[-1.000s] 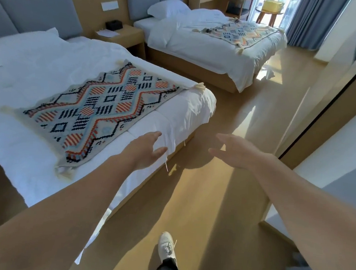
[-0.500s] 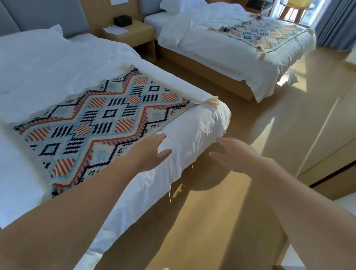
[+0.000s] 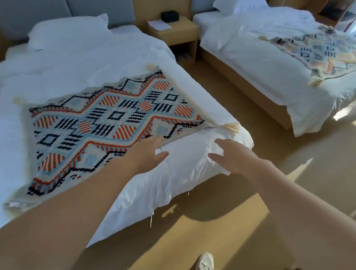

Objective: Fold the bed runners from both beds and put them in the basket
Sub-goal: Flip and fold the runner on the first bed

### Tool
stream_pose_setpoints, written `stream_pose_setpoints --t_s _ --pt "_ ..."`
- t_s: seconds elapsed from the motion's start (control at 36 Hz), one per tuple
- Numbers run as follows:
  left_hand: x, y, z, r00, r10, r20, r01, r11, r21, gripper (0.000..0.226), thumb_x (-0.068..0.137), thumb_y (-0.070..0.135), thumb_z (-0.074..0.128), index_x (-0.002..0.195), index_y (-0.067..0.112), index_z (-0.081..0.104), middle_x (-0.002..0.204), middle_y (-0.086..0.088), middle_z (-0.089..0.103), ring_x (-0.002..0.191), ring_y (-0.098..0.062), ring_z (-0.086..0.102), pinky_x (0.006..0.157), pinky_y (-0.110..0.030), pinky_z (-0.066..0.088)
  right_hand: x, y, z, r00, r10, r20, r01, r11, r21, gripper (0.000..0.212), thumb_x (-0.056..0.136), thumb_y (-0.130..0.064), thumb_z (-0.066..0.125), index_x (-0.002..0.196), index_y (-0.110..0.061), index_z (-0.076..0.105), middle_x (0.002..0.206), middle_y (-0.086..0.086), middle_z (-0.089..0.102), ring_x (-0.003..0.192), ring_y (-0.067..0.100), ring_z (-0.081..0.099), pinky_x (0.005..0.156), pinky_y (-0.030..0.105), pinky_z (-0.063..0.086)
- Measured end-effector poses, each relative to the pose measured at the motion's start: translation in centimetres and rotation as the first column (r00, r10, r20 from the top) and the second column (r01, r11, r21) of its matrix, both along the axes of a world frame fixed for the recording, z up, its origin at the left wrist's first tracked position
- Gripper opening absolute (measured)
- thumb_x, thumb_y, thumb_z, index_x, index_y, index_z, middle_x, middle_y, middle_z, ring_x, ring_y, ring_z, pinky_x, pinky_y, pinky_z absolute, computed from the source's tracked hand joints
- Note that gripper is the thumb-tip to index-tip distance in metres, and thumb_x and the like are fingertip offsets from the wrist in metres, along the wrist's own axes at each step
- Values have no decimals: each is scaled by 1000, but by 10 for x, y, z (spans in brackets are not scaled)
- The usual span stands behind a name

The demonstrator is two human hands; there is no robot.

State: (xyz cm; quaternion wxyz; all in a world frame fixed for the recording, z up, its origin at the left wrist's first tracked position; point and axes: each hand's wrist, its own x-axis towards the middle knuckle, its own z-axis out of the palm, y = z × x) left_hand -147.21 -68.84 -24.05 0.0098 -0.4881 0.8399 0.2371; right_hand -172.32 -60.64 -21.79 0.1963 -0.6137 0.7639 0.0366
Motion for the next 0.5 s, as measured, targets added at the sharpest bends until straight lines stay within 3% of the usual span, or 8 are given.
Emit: stream_pose_setpoints --t_s 0.22,0.33,0.5 --pt "-37 -21 2 993 117 -9 -117 993 6 64 97 45 43 150 14 23 156 -2 26 142 -18 25 114 -33 22 -43 -59 5 985 171 -9 -171 985 -21 60 96 -52 40 145 -17 34 145 2 44 132 23 42 106 34 36" --pt "-43 -43 -5 985 174 2 -174 985 11 65 97 45 42 150 12 23 156 -4 25 142 -19 24 114 -34 22 -52 -90 3 976 218 5 -218 976 -25 53 95 -50 43 137 -16 42 133 5 53 117 25 52 97 37 45" --pt "-45 -88 -15 980 197 -4 -197 980 1 64 98 45 41 151 14 21 157 -2 24 143 -17 23 114 -32 21 -53 -146 -5 952 296 80 -289 954 -85 47 94 -41 50 137 -25 42 126 -2 58 111 23 55 95 37 46"
